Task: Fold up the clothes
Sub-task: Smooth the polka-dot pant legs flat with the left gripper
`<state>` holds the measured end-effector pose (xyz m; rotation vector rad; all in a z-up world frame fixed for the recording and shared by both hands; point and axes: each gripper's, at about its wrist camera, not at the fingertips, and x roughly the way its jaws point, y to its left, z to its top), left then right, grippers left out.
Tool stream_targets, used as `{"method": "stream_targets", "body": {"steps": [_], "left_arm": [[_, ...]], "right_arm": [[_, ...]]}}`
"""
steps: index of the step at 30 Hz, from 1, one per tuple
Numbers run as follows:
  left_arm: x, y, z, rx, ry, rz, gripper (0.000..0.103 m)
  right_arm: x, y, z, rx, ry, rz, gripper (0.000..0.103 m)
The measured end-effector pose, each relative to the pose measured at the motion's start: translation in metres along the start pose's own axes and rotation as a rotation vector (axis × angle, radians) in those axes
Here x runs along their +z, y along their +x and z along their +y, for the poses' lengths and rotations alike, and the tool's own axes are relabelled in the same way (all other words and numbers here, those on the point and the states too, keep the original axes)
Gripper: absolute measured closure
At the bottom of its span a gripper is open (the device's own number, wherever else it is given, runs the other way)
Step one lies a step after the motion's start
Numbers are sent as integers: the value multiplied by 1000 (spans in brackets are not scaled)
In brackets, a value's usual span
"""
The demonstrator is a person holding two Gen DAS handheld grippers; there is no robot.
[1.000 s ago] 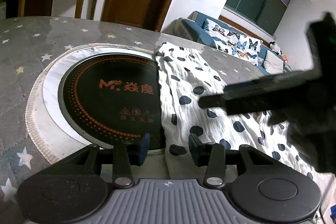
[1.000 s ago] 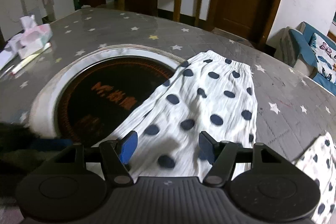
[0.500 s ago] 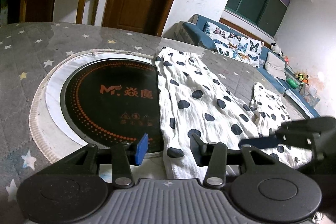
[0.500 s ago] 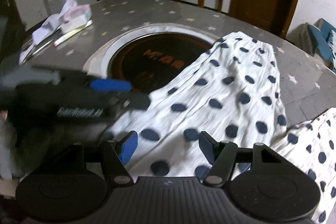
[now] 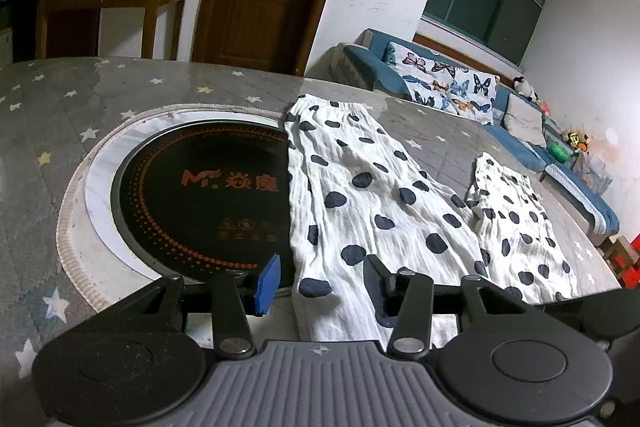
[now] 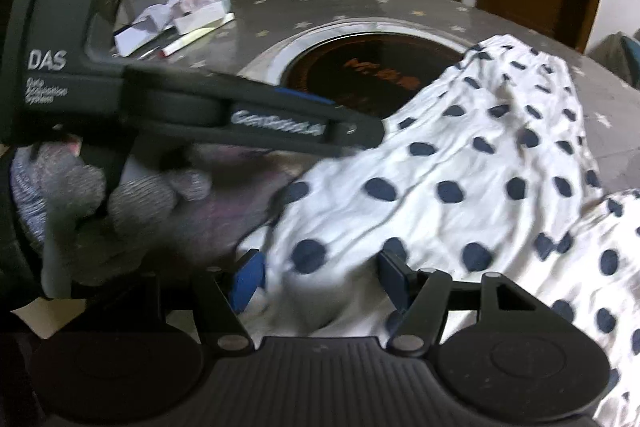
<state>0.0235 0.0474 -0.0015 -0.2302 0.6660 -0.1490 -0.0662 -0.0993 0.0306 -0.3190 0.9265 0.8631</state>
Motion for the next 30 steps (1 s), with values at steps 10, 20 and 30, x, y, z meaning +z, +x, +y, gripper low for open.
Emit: {"method": "stream_targets", "body": {"steps": [10, 20, 30], "left_arm": [[-1, -4, -10, 29, 24, -1, 53], [-2, -15, -29, 27, 69, -28, 55], [-9, -29, -28, 7, 83, -34, 55]], "right_arm": [[-14, -33, -4, -10, 28, -84, 38], [-42, -69, -32, -118, 118, -184, 38], [-81, -96, -63, -235, 254, -272, 38]]}}
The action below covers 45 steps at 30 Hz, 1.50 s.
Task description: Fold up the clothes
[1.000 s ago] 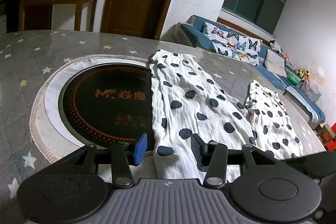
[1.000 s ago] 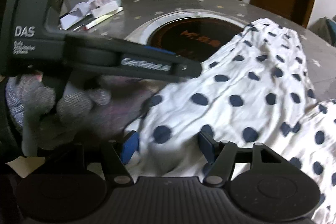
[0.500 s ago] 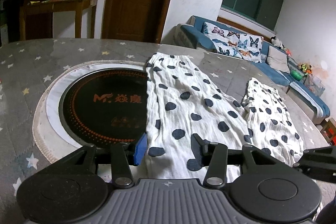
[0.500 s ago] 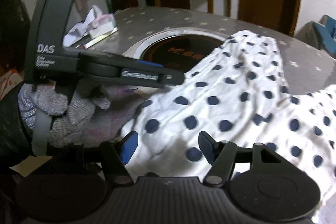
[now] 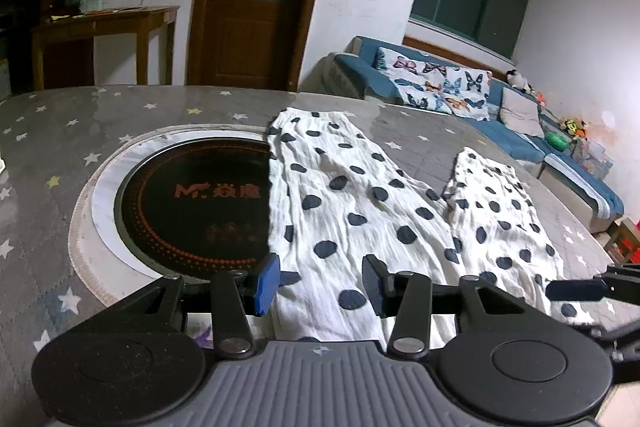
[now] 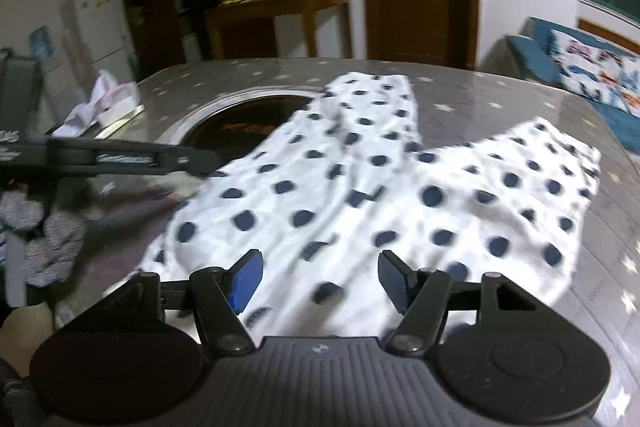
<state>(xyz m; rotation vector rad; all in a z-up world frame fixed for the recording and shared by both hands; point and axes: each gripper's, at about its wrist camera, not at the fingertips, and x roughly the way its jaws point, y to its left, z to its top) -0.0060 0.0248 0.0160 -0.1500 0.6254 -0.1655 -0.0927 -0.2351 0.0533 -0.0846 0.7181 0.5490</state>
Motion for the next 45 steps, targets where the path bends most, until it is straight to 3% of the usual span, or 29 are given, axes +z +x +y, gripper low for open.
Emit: {"method": "stream_targets", "body": {"steps": [8, 13, 16, 22, 28, 35, 40, 45], "left_arm": [[-16, 7, -23, -99, 99, 56, 55], [-32, 13, -22, -93, 136, 119, 58], [-36, 10, -20, -80, 170, 119, 64], [-39, 5, -16, -71, 214, 119, 65], [-25, 1, -19, -84, 226, 117, 65], [-7, 13, -44, -121, 250, 97, 65], [-5, 27, -77, -203, 293, 113, 65], [-14, 45, -106, -313, 314, 180, 65]], "right_arm": [[-24, -5, -21, -42, 66, -5, 38], [-45, -10, -27, -76, 85, 26, 38], [-58, -15, -29, -96, 91, 30, 38], [-66, -28, -29, -96, 83, 26, 38], [-42, -38, -42, -72, 95, -19, 38], [5, -7, -88, -159, 66, -43, 38], [40, 31, -134, -201, 91, -15, 38], [67, 71, -180, -264, 117, 38, 38]]}}
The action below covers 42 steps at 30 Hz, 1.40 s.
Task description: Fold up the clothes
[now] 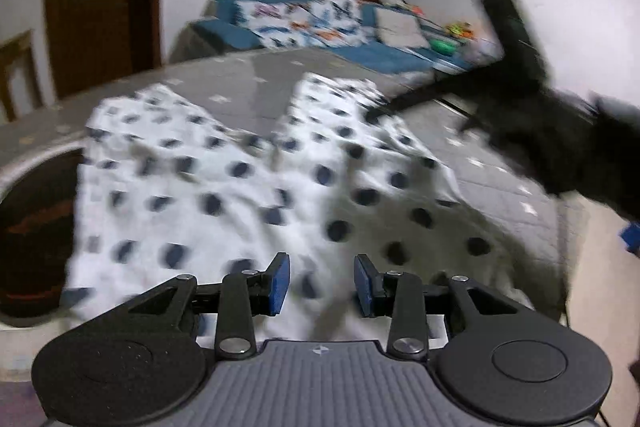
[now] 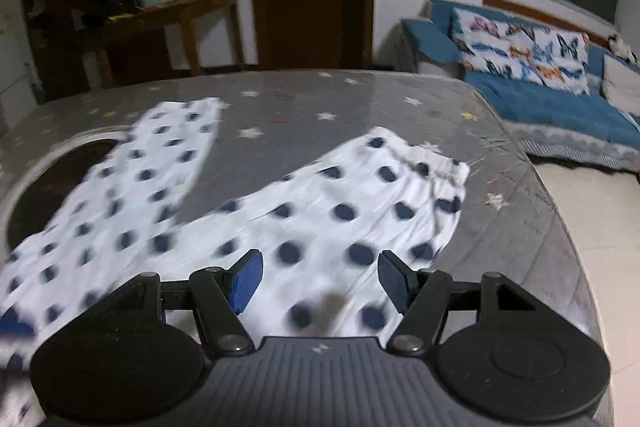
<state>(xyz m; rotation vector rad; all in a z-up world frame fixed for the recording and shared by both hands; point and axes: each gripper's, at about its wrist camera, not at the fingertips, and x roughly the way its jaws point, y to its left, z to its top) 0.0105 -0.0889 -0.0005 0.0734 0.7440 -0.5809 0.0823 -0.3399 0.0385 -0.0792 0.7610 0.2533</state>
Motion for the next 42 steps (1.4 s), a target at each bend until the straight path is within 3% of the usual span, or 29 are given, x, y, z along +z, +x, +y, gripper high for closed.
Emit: {"method": "stream_targets", "body": {"steps": [11, 17, 22, 26, 36, 42], "left_arm": [[-2, 22, -17, -157, 12, 59, 64], [-3, 26, -23, -223, 21, 61, 64], [-7, 24, -28, -256, 39, 53, 63], [-9, 23, -27, -261, 42, 54, 62], [-10, 10, -30, -218, 53, 29, 61], [-14, 0, -38, -204, 76, 23, 60]], "right_arm": [[38, 83, -42, -89, 1, 41, 39], [45, 100, -77, -161, 112, 6, 39], [49, 104, -91, -214, 134, -5, 41], [51, 90, -88, -212, 123, -43, 41], [14, 39, -48, -39, 46, -20, 40], [-12, 28, -39, -44, 16, 6, 40]]}}
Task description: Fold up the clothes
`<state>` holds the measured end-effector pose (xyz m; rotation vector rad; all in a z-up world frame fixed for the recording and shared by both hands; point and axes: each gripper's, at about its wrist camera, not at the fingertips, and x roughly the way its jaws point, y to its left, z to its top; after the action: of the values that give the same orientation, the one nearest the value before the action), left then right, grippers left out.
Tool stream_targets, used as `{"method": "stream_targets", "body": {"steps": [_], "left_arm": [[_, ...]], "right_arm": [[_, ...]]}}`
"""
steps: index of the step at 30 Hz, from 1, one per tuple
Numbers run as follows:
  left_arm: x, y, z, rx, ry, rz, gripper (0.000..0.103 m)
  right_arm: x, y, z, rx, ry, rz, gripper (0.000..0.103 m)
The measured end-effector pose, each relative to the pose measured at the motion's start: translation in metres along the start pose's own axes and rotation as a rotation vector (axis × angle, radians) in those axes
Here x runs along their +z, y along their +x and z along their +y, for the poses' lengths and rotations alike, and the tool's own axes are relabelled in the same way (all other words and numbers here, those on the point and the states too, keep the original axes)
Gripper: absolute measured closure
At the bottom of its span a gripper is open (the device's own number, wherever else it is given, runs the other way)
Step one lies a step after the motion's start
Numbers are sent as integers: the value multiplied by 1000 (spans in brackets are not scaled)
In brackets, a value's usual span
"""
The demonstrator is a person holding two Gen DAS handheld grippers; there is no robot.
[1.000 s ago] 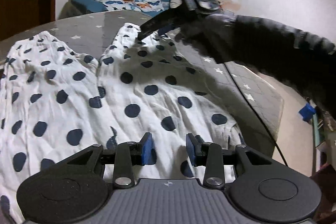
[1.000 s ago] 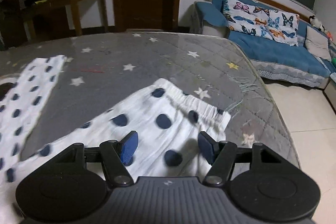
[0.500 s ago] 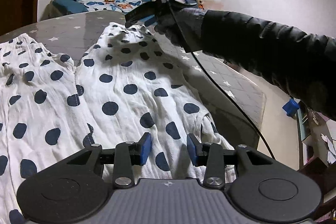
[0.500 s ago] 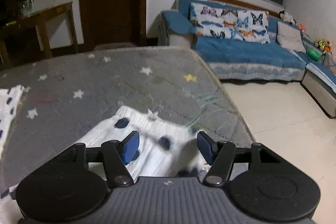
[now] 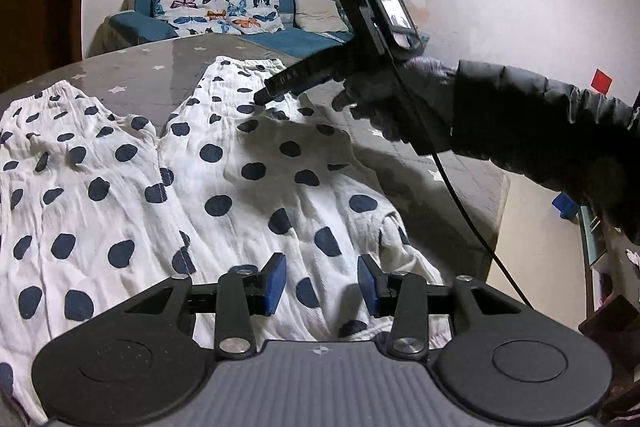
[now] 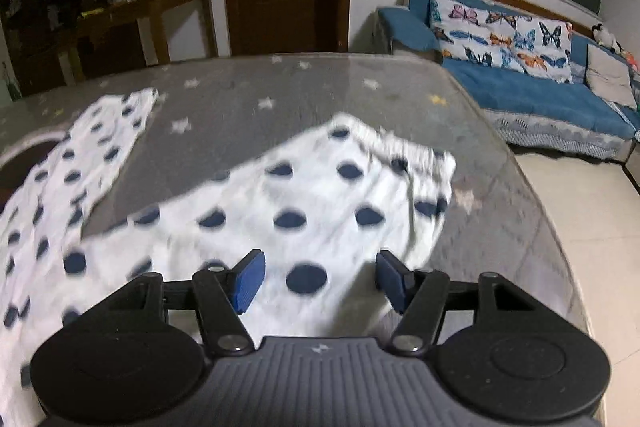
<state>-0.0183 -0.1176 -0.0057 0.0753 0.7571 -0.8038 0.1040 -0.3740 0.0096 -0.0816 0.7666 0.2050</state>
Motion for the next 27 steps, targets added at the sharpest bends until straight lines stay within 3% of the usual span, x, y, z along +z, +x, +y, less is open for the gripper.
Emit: {"method": "stream_targets", "body": {"steps": [4, 12, 18, 27], "left_arm": [[-4, -1, -7, -6, 8, 8, 60], [-10, 9, -13, -6, 15, 27, 56], [-10, 7, -16, 7, 14, 30, 55], [-8, 0, -30, 47, 52, 19, 36]], "right_arm": [[-4, -11, -2, -24, 2, -11, 40], [-26, -43, 25, 63, -38, -38, 40], [-49, -52, 37, 48, -77, -20, 36], [-64, -66, 31, 10, -39, -28, 35]]}}
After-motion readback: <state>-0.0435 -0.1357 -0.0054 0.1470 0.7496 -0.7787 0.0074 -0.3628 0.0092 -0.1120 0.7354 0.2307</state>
